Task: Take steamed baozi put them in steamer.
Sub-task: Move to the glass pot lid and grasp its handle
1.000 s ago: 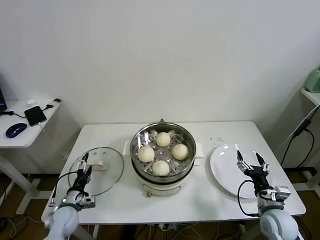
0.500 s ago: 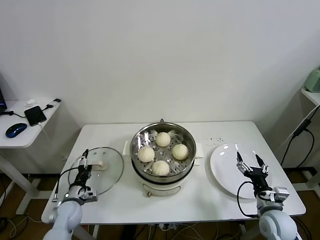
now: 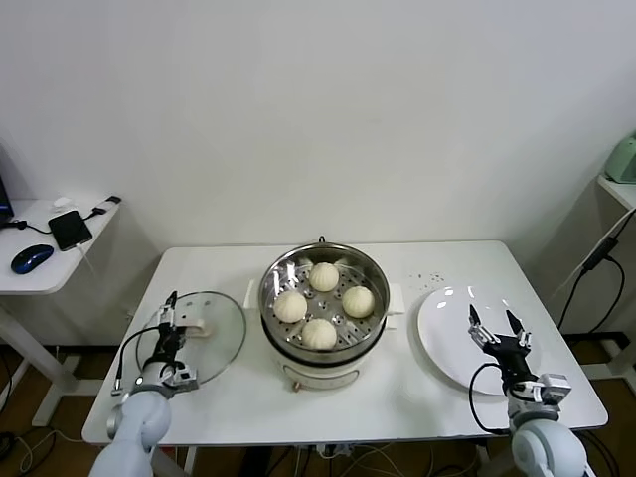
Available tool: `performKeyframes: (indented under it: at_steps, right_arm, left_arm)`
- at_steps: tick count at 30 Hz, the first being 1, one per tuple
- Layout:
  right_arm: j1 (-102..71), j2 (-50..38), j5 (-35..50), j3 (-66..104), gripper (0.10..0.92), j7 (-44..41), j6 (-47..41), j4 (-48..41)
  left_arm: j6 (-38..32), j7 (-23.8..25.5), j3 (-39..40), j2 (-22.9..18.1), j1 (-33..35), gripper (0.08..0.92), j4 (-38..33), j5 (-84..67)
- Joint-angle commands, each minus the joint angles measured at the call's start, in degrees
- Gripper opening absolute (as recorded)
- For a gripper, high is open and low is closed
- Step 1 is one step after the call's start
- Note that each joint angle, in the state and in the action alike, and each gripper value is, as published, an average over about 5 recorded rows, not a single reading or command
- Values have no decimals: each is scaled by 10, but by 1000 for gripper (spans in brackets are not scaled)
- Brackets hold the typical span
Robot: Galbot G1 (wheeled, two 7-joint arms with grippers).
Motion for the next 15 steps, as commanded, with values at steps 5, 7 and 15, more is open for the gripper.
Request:
performKeyframes:
  at_steps: [5, 7, 15]
  right_arm:
    - [4, 1, -3, -2, 823, -1, -2, -5]
    - [4, 2, -4, -3, 823, -1, -2, -5]
    - [6, 2, -5, -4, 823, -1, -2, -8]
  left_arm:
    - [-4, 0, 3, 3, -10, 679, 22, -16]
    - [-4, 0, 4, 2, -11, 619, 24, -17]
    - [-4, 2, 4, 2, -17, 394, 37, -19]
